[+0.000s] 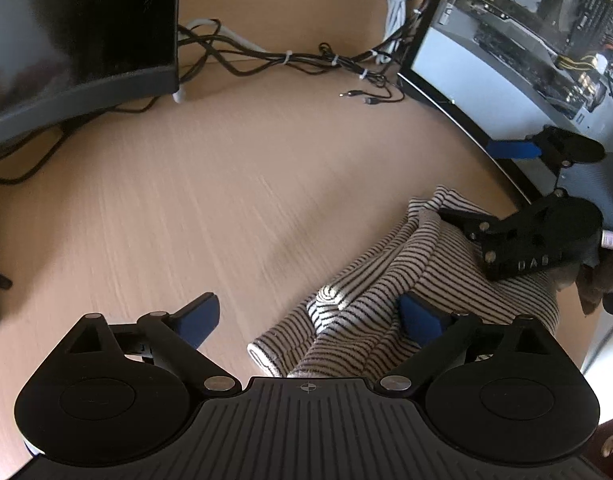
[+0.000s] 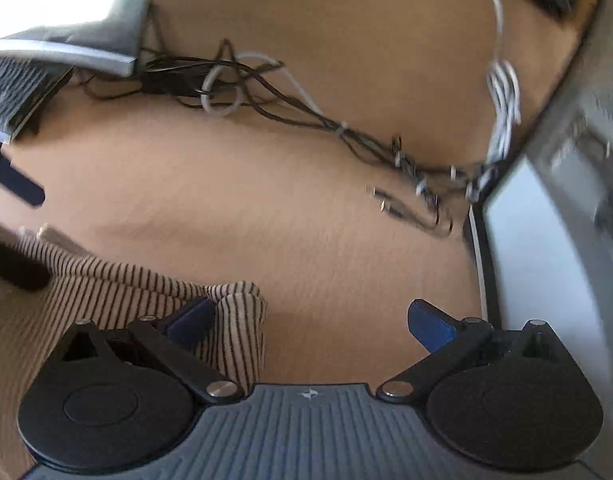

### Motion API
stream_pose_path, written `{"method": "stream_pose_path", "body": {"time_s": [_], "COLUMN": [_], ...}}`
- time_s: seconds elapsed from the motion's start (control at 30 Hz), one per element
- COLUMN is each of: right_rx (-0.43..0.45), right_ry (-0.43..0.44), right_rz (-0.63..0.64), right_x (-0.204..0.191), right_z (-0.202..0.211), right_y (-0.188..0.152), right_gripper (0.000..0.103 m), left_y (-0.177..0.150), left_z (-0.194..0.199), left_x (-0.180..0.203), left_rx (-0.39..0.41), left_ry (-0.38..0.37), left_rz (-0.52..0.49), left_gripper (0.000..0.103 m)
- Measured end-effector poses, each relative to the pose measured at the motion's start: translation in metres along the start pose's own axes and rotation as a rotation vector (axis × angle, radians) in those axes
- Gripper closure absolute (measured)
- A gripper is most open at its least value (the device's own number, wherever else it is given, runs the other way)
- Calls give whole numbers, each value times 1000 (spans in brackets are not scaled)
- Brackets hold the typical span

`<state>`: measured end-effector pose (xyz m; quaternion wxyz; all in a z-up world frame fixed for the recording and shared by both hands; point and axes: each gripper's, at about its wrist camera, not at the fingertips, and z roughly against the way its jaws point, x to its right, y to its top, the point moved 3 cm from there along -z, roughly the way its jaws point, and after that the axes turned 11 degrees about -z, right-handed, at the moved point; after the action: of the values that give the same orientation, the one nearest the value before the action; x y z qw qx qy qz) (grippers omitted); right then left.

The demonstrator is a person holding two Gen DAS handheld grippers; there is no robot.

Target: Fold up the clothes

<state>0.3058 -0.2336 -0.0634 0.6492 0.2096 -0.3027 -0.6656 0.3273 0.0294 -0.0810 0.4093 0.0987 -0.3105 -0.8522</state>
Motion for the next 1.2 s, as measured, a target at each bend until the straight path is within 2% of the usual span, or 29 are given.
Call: {"method": "stream_pose_path", "body": {"time_s": [0.07, 0.1, 0.2, 0.23, 0.3, 0.37, 0.47, 0.53, 0.63, 0.7, 0.77, 0.87, 0.97, 1.0, 1.2], "right_rx": [-37, -52, -50, -39, -19, 3, -1, -54, -206, -303, -358, -414, -444, -443, -378], "right_ry": [24, 33, 8, -7, -41, -63, 20, 149, 315, 363, 377, 373, 426, 442, 454], "right_rz": [-57, -79, -70, -46, 4, 32, -66, -208, -447, -554, -600, -629, -689, -697, -526], "right_x": [6, 9, 5, 2, -5, -8, 2, 16, 34, 40, 40, 31, 23, 22, 7], "right_z": [1, 0, 1, 2, 7, 18, 53, 78, 91, 86, 82, 71, 56, 51, 26], "right_y": [2, 3, 1, 0, 1, 4, 4, -4, -29, -48, -63, -75, -76, -72, -31], "right_gripper": [0, 0, 0, 0, 0, 0, 0, 0, 0, 0, 0, 1, 13, 14, 14], "left_y": [7, 11, 22, 25, 27, 27, 29, 26, 20, 19, 19, 18, 13, 11, -6], "left_z": [11, 18, 32, 29, 13, -6, -18, -24, -31, -31, -30, -28, -27, -26, -9], "left_x": [3, 5, 19, 27, 41, 43, 29, 19, 11, 11, 11, 8, 5, 4, -24], "left_rx": [16, 32, 67, 56, 9, -26, -25, -28, -30, -26, -25, -23, -15, -14, -2], "left_ry": [3, -13, -149, -173, -174, -195, -259, -286, -315, -315, -317, -322, -308, -300, -208], "left_rz": [-40, -57, -146, -200, -285, -301, -207, -148, -96, -94, -92, -68, -25, -9, 162], "left_gripper": [13, 11, 7, 7, 7, 5, 6, 4, 3, 3, 3, 3, 3, 3, 4]}}
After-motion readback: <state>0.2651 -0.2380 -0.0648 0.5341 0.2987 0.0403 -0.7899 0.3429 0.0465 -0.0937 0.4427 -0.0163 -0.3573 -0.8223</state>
